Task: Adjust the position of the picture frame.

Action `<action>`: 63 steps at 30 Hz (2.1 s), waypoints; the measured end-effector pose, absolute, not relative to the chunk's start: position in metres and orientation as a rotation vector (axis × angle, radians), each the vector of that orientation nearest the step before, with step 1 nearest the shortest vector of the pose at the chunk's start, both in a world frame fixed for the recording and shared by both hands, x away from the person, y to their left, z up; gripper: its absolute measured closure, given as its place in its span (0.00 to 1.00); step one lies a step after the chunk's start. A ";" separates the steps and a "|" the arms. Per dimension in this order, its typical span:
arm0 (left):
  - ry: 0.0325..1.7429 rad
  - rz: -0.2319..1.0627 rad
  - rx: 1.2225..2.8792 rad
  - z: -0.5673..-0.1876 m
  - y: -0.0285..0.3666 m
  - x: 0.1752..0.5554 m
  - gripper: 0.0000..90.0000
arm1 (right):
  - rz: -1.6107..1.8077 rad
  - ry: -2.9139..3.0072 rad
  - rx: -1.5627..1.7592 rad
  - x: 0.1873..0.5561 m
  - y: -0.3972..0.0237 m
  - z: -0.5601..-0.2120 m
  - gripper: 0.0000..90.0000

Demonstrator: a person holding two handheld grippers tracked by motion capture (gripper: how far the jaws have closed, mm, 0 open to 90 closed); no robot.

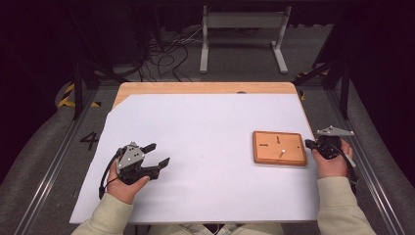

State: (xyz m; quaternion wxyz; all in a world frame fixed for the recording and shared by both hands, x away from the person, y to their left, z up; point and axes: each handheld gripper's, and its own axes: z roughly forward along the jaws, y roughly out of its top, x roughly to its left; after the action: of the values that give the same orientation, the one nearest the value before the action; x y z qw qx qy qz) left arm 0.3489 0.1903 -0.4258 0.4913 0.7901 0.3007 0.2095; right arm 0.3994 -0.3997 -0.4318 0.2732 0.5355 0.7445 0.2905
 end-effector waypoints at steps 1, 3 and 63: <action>0.726 0.507 1.920 -0.426 0.190 0.349 0.34 | 0.782 2.003 1.441 0.399 -0.400 -0.432 1.00; 0.723 0.503 1.923 -0.426 0.188 0.349 0.33 | 0.773 2.018 1.462 0.401 -0.400 -0.435 1.00; 0.714 0.447 1.960 -0.434 0.175 0.359 0.35 | 1.055 2.442 1.058 0.405 -0.213 -0.446 1.00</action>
State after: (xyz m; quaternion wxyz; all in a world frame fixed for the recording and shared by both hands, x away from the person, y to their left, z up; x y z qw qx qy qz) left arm 0.3589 0.1749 -0.4336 0.4831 0.8045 0.2929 0.1836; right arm 0.4051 -0.2134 -0.4455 0.1390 0.3660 0.8447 0.3650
